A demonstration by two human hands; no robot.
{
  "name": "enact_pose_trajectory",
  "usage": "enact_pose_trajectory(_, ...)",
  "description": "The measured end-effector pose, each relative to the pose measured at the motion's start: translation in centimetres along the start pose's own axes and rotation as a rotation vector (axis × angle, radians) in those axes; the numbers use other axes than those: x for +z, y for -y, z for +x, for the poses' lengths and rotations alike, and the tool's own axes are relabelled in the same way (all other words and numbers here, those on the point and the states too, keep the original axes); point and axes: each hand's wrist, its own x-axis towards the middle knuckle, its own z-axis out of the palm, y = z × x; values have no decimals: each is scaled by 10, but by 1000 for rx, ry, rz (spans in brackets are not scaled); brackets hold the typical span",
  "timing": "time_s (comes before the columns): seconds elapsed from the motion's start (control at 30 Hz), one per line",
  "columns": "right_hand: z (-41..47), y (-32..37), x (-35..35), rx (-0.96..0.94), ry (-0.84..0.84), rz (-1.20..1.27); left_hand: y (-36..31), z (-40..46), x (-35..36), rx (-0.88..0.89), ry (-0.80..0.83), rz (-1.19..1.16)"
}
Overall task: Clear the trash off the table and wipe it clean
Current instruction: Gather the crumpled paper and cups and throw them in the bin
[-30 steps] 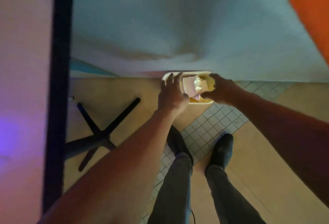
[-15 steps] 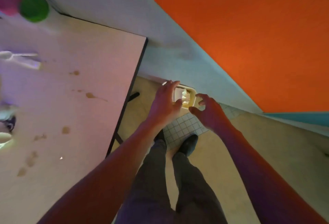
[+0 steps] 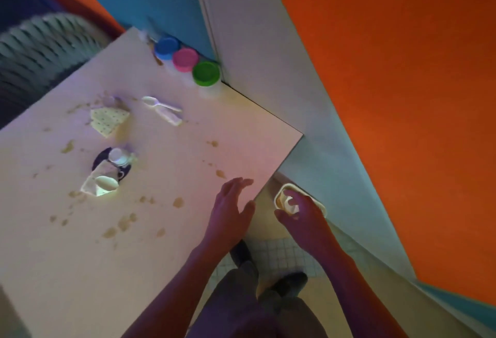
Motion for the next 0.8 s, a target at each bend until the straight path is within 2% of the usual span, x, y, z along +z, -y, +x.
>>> enact_pose_trajectory(0.2,44,70,33,-138,166,-92,39,8,-57,-116,-206,-17)
enact_pose_trajectory(0.47,93,128,70,-247,275,-212,83,11,-118,-261,-398,-55)
enact_pose_trajectory(0.8,149,161,106,-341,457,-284,115,8,-159,-622,-528,-94)
